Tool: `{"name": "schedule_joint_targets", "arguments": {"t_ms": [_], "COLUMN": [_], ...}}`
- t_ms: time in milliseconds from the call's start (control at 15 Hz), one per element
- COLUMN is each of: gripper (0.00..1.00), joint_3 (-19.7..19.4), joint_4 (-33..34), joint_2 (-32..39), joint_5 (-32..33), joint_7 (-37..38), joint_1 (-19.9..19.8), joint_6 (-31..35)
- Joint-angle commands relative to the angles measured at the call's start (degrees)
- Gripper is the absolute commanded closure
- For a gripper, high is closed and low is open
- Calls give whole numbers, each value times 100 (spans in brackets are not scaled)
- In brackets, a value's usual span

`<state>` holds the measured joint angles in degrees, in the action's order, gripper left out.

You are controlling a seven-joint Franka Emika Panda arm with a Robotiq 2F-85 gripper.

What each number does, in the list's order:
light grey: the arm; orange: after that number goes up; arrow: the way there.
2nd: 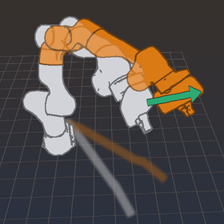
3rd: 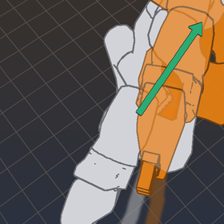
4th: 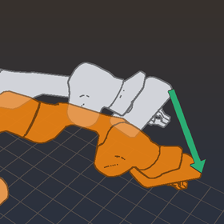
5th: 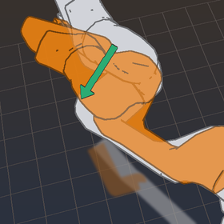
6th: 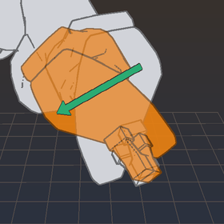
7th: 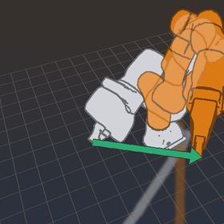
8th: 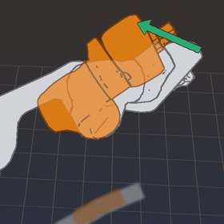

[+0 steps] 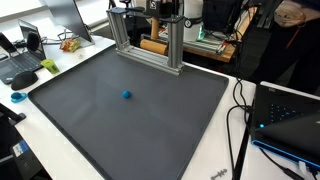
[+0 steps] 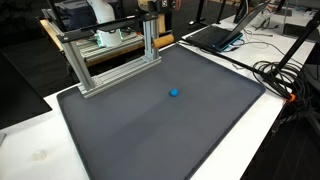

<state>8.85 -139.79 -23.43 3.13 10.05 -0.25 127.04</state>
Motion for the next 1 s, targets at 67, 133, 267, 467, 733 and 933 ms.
{"name": "schedule_joint_targets", "arguments": {"t_ms": [67,133,267,467,733,933], "gripper": [53,53,53,53,78,78], "joint_3": [-32,-22,-24,-24,-79,-156], "joint_4": [288,387,468,493,700,912], "joint_2": [259,354,449,461,693,1077], "joint_5": [42,41,40,40,-43,59], "joint_7": [37,39,38,38,40,136], "joint_1": [144,162,169,170,157,72], "joint_6": [-46,-65,-75,-107,-14,269]}}
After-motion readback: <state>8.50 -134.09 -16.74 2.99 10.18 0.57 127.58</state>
